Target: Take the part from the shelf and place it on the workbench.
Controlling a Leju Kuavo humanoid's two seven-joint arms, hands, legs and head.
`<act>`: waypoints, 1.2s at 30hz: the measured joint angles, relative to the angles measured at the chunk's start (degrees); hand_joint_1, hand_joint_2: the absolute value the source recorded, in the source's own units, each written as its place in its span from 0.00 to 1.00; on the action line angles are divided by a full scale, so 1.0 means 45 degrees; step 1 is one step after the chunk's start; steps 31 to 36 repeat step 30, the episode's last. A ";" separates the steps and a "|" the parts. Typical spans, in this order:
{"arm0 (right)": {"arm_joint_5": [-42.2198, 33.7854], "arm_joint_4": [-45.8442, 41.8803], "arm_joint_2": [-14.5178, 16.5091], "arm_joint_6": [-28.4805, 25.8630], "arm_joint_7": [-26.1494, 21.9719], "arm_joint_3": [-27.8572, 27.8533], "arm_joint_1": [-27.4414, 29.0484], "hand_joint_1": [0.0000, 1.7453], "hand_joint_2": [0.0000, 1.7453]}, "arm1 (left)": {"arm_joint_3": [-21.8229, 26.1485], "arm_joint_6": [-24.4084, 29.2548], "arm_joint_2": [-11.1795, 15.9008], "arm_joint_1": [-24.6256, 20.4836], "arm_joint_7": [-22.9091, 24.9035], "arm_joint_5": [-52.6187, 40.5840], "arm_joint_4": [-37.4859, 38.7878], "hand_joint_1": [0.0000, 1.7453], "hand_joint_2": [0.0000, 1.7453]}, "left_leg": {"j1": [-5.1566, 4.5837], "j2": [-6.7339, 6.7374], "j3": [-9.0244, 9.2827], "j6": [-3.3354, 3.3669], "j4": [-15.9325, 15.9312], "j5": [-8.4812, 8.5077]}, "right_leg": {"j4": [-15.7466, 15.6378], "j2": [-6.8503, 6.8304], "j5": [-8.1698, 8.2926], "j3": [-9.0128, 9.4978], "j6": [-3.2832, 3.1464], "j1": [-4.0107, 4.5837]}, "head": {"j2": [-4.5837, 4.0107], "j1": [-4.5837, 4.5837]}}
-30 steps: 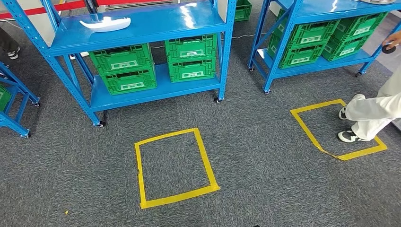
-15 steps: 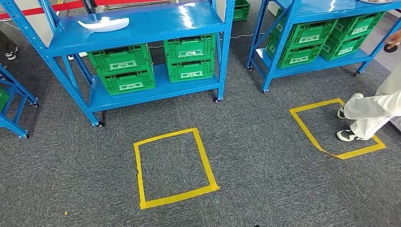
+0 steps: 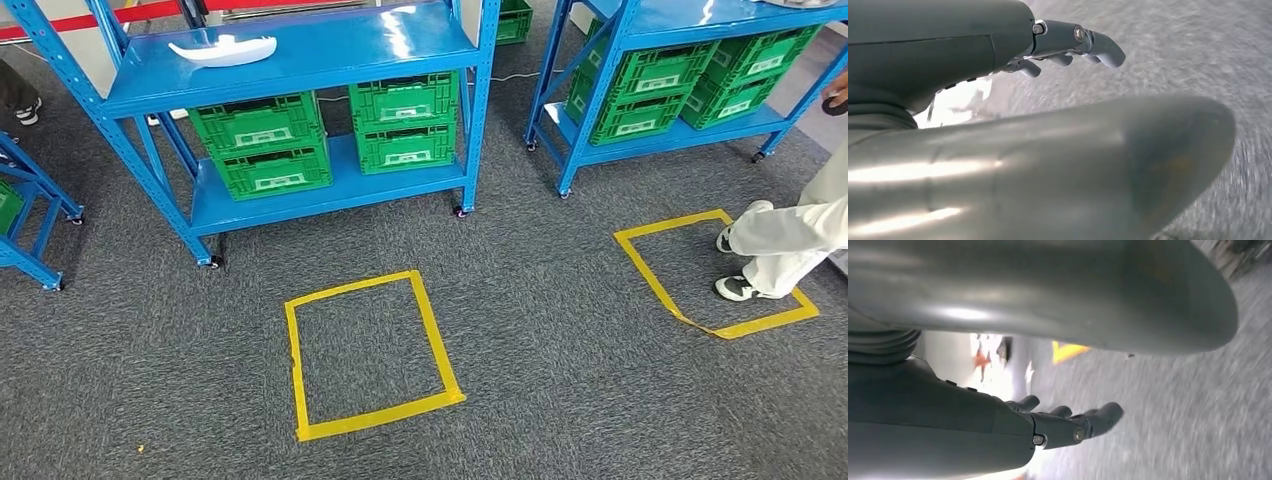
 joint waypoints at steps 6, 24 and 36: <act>0.0077 0.0000 0.0063 -0.0039 0.0265 -0.1064 -0.0010 0.00 0.00 | -0.0161 -0.0605 0.0030 -0.0153 -0.0043 -0.0297 0.0002 0.00 0.00 | 0.0001 0.0007 0.0006 0.0000 -0.0001 0.0000 | 0.0000 0.0010 0.0001 0.0008 0.0000 0.0001 | 0.0000 0.0000; 0.2473 0.0004 0.0262 0.0498 -0.0124 0.0405 -0.0046 0.00 0.00 | -0.1475 -0.0533 0.0023 -0.0590 -0.0017 -0.1742 0.0002 0.00 0.00 | 0.0000 0.0002 0.0006 0.0000 0.0000 0.0001 | 0.0000 0.0010 0.0001 0.0010 0.0000 0.0000 | 0.0000 -0.0001; 0.2600 0.0004 0.0282 0.0682 -0.0012 0.0592 -0.0102 0.00 0.00 | -0.1566 -0.0454 0.0018 -0.0617 0.0157 -0.1760 0.0002 0.00 0.00 | 0.0000 0.0001 0.0006 0.0000 0.0000 0.0001 | 0.0000 0.0009 0.0001 0.0010 0.0000 0.0000 | 0.0000 -0.0001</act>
